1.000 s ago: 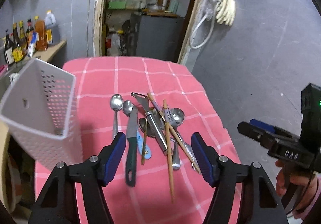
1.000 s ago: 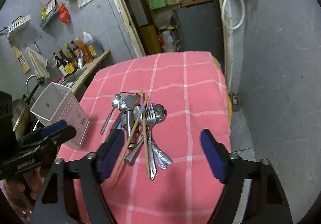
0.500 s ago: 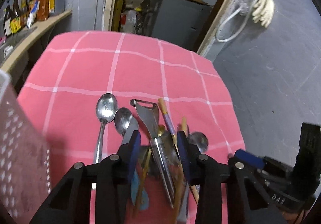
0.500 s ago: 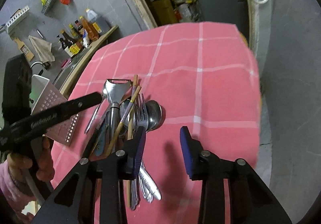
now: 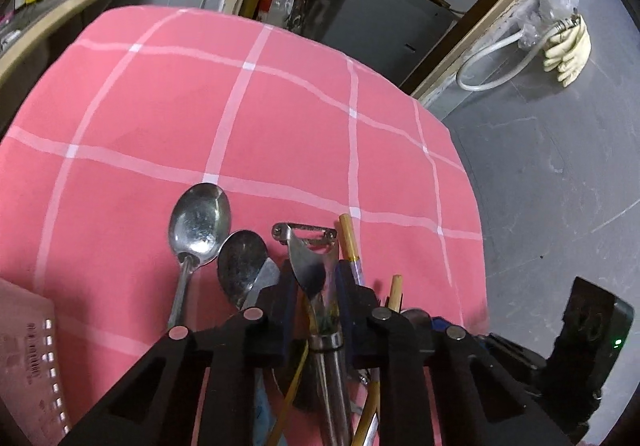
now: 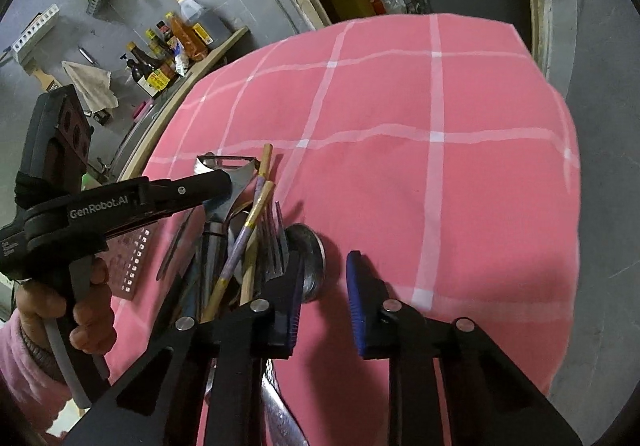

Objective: Organize utensils
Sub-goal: 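Grasp the metal peeler with the left tool while the right tool grasps a spoon, then lift both utensils and drop them into the white caddy, opening both tools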

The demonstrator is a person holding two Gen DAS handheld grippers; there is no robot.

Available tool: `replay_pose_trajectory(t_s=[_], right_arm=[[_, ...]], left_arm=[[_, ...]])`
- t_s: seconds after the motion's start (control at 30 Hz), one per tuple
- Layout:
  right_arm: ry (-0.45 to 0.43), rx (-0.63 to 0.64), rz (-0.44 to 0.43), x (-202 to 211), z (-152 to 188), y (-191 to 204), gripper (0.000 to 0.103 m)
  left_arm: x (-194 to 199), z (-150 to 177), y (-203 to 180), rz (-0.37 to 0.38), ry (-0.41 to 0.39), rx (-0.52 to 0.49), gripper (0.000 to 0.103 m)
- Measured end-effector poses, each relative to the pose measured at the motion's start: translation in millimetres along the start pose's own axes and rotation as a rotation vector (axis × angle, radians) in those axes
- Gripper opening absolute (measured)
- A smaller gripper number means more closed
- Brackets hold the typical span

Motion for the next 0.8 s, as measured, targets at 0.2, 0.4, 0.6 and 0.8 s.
replay_pose_trajectory(t_s=[0.2, 0.4, 0.6, 0.8], right_arm=[[0.011, -0.013, -0.001, -4, 1, 2, 0.004], [-0.028, -0.027, 0.063, 17, 3, -4, 0.003], [-0.113, -0.026, 0.143, 54, -4, -7, 0.003], [-0.236, 0.051, 0.261, 98, -25, 12, 0.003]], left_arm=[[-3, -2, -3, 0.025, 0.014, 0.042, 0.008], [9, -1, -17, 0.011, 0.013, -0.003, 0.003], [42, -7, -34, 0.02, -0.046, -0.06, 0.003], [88, -13, -55, 0.029, -0.171, -0.165, 0.003]])
Point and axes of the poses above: each gripper's, at about its wrist camera, not at the fingertips, and x roughly against the way its jaws point, y to its left, z to its underside, the point moved 7 cm from there along -x, roughly the way its jaws point, and after that the axes turned 10 degrees about z, right-handed, at the moved point
